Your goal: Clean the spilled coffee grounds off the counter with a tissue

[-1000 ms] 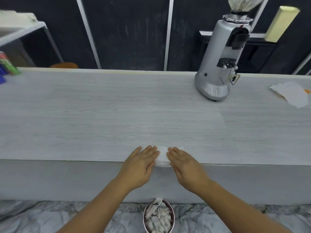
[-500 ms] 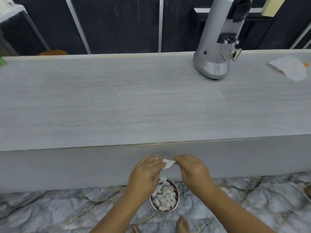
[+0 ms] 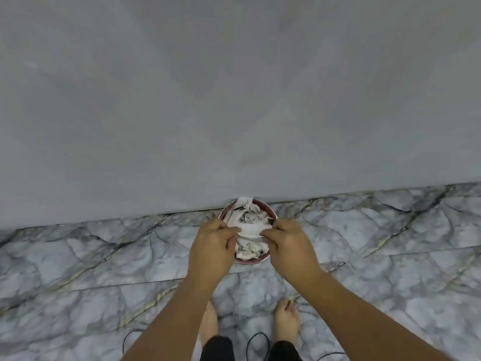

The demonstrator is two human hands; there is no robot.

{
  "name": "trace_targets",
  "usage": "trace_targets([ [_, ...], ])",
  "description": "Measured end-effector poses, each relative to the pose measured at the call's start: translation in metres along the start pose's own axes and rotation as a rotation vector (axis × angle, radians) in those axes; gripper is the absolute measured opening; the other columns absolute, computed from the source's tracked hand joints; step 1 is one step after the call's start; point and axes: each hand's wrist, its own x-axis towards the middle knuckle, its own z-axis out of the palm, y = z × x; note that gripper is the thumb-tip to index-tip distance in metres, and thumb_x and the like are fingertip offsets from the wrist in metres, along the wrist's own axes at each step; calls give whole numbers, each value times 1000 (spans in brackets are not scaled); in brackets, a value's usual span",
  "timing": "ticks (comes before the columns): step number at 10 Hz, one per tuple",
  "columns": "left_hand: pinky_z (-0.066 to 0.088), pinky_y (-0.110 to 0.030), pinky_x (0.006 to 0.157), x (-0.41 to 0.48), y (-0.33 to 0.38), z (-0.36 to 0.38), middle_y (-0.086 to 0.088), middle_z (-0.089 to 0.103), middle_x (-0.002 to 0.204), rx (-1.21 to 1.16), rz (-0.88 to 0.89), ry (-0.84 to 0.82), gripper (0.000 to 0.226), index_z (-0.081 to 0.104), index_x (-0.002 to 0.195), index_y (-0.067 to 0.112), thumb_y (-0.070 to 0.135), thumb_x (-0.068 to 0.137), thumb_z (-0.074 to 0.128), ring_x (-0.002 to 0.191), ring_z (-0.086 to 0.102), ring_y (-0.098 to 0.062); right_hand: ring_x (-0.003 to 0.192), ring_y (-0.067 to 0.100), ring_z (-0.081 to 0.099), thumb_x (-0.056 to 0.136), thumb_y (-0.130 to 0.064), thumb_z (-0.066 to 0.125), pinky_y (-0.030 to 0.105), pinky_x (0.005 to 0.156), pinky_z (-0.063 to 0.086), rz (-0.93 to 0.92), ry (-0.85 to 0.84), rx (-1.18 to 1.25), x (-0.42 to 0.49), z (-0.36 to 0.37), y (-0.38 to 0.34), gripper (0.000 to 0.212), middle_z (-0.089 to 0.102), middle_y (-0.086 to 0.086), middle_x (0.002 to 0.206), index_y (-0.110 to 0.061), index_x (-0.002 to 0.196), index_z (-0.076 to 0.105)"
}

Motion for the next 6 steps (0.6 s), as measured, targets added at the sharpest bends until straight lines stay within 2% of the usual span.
trace_targets([
  [1, 56, -35, 74, 22, -53, 64, 0, 66, 95, 43, -73, -75, 25, 77, 105, 20, 12, 82, 73, 93, 62, -24, 78, 30, 59, 79, -2, 69, 40, 61, 54, 72, -55, 32, 10, 72, 49, 19, 64, 4, 82, -13, 92, 77],
  [2, 47, -40, 100, 33, -93, 108, -1, 57, 130, 138, -166, -274, 47, 60, 134, 24, 24, 88, 68, 125, 49, -24, 91, 33, 63, 81, -5, 68, 43, 72, 57, 148, -151, 6, 11, 124, 83, 32, 68, 9, 99, -12, 112, 72],
  [3, 40, -37, 107, 34, -114, 125, 1, 48, 143, 136, -221, -346, 54, 48, 144, 24, 24, 92, 63, 135, 42, -20, 103, 30, 62, 86, -8, 65, 40, 82, 56, 251, -144, 16, 6, 144, 95, 36, 66, 8, 114, -12, 121, 68],
  [5, 48, -37, 99, 13, -104, 98, 3, 57, 132, 67, -226, -282, 38, 60, 134, 25, 28, 97, 54, 118, 56, -20, 98, 23, 64, 85, -6, 60, 29, 79, 52, 314, -118, 52, -2, 109, 74, 30, 66, 1, 111, -13, 111, 72],
  [6, 45, -25, 88, -14, -77, 50, 7, 58, 119, -30, -323, -296, 31, 65, 127, 26, 27, 99, 51, 100, 61, -12, 91, 19, 65, 84, -3, 61, 25, 78, 51, 317, -74, 130, -7, 58, 45, 29, 69, 1, 103, -15, 107, 74],
])
